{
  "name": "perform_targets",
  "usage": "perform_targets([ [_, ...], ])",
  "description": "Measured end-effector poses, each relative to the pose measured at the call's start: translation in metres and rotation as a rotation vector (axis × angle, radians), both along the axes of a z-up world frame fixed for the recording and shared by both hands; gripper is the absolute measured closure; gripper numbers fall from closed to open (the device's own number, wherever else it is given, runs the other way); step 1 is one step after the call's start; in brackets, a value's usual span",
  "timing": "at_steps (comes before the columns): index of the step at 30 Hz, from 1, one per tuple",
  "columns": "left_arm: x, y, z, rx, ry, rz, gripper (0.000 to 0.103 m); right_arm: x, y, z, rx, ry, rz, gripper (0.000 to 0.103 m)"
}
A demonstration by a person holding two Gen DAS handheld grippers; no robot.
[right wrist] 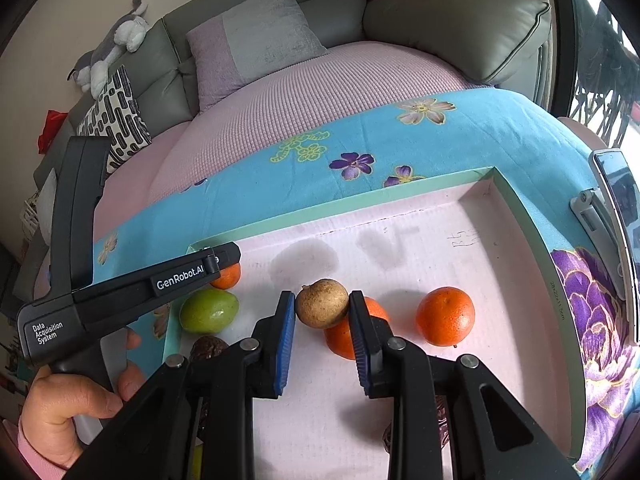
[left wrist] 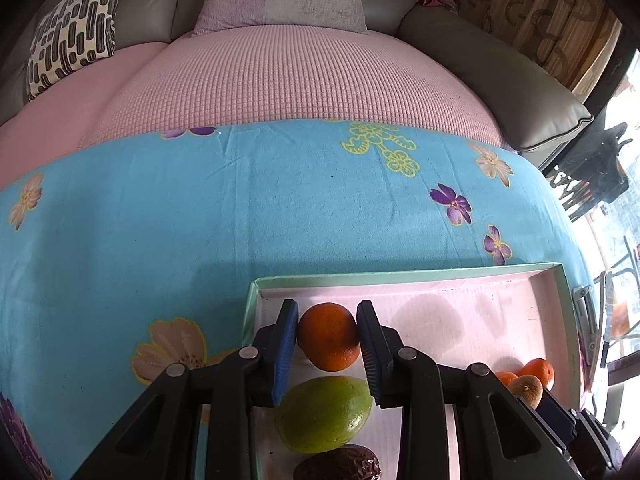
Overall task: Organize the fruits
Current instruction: 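Carry the tangerine into the tray and open the left tool while the right tool holds the nut, then lower the tan nut into the tray and open the right tool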
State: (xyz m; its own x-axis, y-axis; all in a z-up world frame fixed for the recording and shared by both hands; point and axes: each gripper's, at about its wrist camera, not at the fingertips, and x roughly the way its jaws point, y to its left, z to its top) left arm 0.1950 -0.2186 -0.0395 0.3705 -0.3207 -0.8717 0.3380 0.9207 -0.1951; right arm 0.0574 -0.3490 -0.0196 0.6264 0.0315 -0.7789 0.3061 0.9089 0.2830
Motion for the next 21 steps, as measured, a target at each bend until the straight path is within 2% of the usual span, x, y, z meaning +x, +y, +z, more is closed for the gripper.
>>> perform_targets([
  [7,-0.002,0.015,0.009,-0.035,0.019,0.033,0.067,0.004,0.005,-0.001,-0.024,0.013,0.023,0.075],
  [9,-0.005,0.018,0.014,-0.042,0.018,0.038,0.055,0.004,0.005,-0.001,-0.028,0.015,0.026,0.075],
  [14,-0.017,0.036,0.029,-0.099,0.019,0.068,0.051,0.005,0.005,-0.001,-0.035,0.019,0.021,0.075],
  [17,-0.03,0.054,0.041,-0.119,-0.011,0.094,0.041,0.005,0.006,-0.001,-0.047,0.023,0.016,0.075],
  [19,-0.037,0.069,0.046,-0.11,-0.042,0.12,0.034,0.004,0.006,-0.001,-0.057,0.026,0.016,0.075],
  [21,-0.045,0.084,0.048,-0.063,-0.082,0.157,0.028,0.004,0.007,0.0,-0.063,0.028,0.014,0.075],
])
